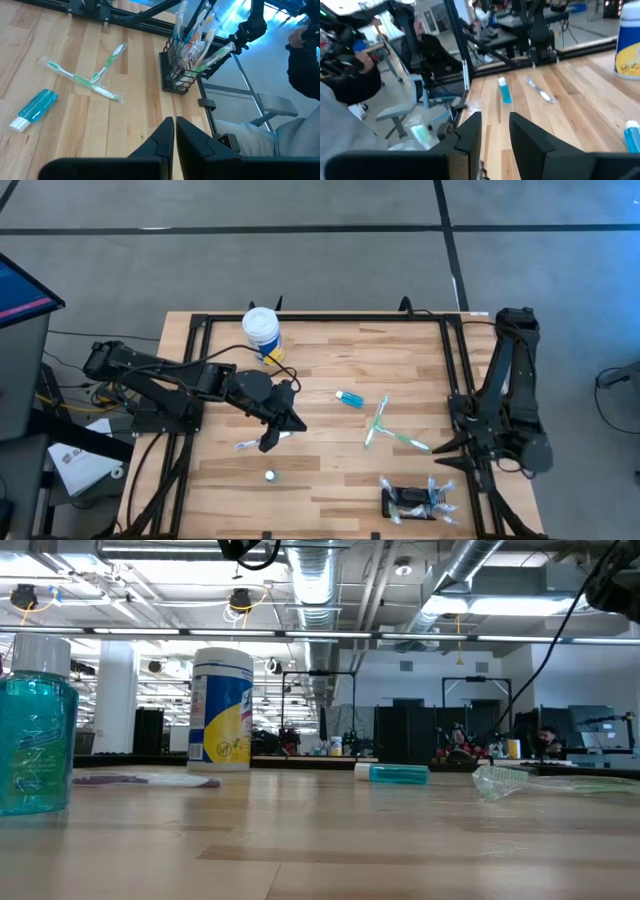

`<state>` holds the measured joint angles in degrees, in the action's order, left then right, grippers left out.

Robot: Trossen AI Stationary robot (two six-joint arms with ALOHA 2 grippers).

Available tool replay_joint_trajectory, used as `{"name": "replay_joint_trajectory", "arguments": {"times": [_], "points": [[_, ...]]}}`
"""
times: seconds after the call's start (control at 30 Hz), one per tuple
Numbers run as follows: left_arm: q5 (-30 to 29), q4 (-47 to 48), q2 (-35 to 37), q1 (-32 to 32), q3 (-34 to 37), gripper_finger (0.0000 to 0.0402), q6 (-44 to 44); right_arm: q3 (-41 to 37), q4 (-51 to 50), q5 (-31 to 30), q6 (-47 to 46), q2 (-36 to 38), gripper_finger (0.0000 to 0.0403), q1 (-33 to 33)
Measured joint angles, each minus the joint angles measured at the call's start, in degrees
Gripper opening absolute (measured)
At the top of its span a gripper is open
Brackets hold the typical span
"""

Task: Pick & Place toothbrushing station
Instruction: Put the right green toothbrush into the wire organizer

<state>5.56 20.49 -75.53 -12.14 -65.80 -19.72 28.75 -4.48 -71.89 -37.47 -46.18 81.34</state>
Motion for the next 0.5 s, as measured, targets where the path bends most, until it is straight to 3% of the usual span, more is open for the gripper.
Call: {"name": "replay_joint_trajectory", "arguments": {"times": [0.33, 0.5], "points": [[-1.2, 0.0, 0.0, 0.0, 0.0, 0.0012, 0.0, 0.0, -5.2, 22.3, -0.1, 5.0, 0.0086, -17.8], [-1.2, 0.0, 0.0, 0.0, 0.0, 0.0012, 0.0, 0.0, -10.0, 32.3, -5.0, 5.0, 0.0085, -26.1]]}}
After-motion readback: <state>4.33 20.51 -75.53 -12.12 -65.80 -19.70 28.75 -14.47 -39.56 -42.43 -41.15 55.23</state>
